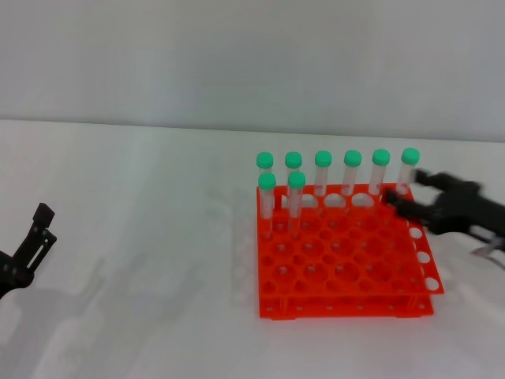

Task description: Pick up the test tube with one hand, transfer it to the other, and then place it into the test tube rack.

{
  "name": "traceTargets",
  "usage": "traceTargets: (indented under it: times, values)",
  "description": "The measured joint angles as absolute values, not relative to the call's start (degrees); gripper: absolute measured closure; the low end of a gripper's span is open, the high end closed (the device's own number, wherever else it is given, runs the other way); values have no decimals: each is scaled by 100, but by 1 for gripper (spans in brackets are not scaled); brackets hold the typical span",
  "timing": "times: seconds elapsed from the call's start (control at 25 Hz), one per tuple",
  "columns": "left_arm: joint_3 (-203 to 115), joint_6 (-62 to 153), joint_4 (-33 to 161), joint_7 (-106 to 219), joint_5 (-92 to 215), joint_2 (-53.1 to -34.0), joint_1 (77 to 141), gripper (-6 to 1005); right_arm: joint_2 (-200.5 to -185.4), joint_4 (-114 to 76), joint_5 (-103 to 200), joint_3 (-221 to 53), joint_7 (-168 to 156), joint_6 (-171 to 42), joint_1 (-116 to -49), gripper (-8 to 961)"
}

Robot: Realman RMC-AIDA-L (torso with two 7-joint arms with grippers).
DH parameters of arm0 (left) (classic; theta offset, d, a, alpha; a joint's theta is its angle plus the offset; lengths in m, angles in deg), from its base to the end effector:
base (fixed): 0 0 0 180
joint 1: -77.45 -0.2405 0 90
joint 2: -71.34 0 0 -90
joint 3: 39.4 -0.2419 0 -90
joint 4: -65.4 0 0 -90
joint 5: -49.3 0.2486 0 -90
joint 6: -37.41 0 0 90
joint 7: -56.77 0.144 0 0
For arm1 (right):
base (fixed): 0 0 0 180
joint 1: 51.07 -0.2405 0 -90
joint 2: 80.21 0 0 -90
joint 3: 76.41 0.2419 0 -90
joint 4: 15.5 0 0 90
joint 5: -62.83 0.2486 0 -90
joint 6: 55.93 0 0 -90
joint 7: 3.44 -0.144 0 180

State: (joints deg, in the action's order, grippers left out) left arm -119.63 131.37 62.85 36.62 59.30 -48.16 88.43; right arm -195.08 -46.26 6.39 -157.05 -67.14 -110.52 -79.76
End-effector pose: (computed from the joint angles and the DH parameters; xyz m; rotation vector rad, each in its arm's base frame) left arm -0.3763 0.2299 0.0081 -1.5280 -0.4428 -0.9100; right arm 0.2566 0.4123 -0.0215 -2.2889 0.5920 0.7761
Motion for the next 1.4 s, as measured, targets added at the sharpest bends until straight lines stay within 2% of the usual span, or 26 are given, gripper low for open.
traceTargets:
  times: [0.12,0.28,0.64,0.84,1.4]
  values:
    - [-11960,13112,6285,3695,5825,-4821,8881,106,-19562,-4642,686,-14898,-6187,-11167,-7596,222]
    - [-11955,13026,6285,3768,5718,-4836,8959,106,-19565,-4431,831,-14181,-5575,-11157,-7451,222]
    - [-11964,12844,6332,3726,5717,-4846,9150,106,-19574,-3243,2375,-13007,-3091,-11186,-7647,185]
    - [-11960,12843,6338,3723,5717,-4847,9155,106,-19594,-3004,2851,-12994,-2806,-11201,-7699,79]
    - [-11973,12895,6426,3710,5747,-4863,9050,106,-19617,-2804,3060,-12981,-2780,-11294,-7746,81]
